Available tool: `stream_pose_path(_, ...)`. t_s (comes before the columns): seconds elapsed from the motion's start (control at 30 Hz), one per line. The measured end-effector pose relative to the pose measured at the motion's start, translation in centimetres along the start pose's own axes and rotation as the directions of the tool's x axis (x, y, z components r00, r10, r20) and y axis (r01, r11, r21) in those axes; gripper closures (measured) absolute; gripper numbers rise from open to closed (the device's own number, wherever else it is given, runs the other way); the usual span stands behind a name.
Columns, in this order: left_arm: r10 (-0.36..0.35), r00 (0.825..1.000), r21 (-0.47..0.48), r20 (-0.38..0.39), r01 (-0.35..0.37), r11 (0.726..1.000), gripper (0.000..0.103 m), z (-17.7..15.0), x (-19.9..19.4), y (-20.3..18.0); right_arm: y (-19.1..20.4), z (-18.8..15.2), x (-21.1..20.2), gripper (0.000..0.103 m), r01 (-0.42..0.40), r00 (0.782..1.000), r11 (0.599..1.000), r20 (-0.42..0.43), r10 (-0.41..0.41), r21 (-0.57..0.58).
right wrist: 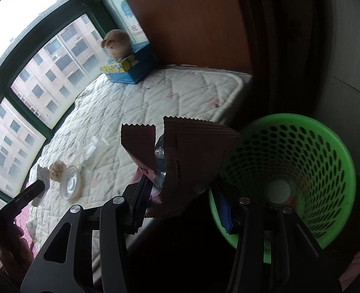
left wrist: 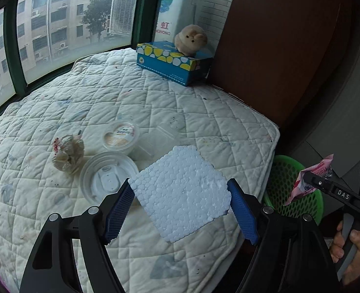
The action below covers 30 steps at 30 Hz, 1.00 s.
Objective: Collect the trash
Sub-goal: 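Carry foam block and pink wrapper over the green basket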
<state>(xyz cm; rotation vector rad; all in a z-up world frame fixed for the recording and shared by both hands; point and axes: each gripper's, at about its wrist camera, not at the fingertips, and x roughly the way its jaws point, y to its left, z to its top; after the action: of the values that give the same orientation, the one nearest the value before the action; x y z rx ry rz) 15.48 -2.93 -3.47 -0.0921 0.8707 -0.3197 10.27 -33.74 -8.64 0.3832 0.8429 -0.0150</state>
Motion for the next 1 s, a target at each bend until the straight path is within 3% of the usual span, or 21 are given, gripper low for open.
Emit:
stream_pose_path(0.3,-0.069,0.997,0.095,-0.044,0.073,0.993,0.029,0.1,2.7,-7.2,-6.7,-1.1,-1.3,0.052,0.132,0.991,0.990,-0.030,-0.130,0.046)
stream_pose_path(0.43,-0.089,0.994,0.130,-0.064,0.097,0.987,0.029,0.0,3.6,-10.0,-8.5,-1.4,-1.6,0.042,0.160,0.987,0.984,-0.035,-0.158,0.073)
stream_pose_path(0.57,-0.106,0.991,0.166,-0.081,0.118,0.979,0.029,-0.2,4.4,-12.4,-9.8,-1.5,-2.1,0.039,0.174,0.985,0.980,-0.034,-0.171,0.095)
stream_pose_path(0.73,-0.120,0.987,0.203,-0.108,0.140,0.969,0.029,-0.5,5.6,-14.8,-11.3,-1.5,-2.8,0.028,0.174,0.985,0.978,-0.031,-0.171,0.116)
stream_pose_path(1.0,-0.134,0.981,0.243,-0.141,0.166,0.956,0.029,-1.2,7.1,-17.8,-12.8,-1.2,-4.1,0.027,0.166,0.986,0.977,-0.010,-0.166,0.135)
